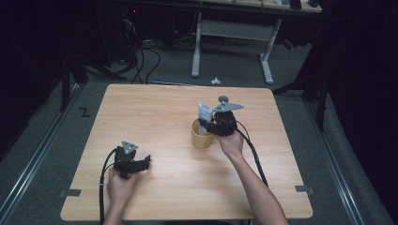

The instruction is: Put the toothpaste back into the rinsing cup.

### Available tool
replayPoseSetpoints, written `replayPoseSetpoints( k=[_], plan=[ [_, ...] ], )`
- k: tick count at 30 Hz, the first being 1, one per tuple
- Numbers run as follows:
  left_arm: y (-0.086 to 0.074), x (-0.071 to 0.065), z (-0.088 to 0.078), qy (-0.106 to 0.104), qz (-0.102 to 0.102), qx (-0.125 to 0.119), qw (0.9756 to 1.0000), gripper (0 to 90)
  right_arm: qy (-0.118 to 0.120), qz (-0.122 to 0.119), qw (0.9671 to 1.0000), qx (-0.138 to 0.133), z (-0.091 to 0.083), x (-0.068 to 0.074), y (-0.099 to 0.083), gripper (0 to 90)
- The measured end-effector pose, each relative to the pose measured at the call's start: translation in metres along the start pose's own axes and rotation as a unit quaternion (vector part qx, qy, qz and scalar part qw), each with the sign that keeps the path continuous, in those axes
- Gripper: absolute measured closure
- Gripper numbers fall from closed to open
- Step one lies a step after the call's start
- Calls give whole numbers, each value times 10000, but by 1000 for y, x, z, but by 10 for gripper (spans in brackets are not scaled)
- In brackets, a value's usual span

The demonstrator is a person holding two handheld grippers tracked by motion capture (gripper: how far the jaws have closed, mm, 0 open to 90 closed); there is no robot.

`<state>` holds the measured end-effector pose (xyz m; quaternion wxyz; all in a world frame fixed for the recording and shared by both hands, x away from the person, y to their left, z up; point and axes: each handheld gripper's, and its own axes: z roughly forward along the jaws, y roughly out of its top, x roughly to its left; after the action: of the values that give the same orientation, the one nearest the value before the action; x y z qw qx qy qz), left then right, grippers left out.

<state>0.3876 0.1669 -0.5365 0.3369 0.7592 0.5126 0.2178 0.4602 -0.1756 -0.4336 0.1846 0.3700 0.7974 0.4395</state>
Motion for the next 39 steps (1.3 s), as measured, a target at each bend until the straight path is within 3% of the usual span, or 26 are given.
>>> replayPoseSetpoints(
  k=[39],
  plan=[
    [0,0,0,-2,10,2,10000,212,-148,-72,9991,384,19,3,-10,643]
  ],
)
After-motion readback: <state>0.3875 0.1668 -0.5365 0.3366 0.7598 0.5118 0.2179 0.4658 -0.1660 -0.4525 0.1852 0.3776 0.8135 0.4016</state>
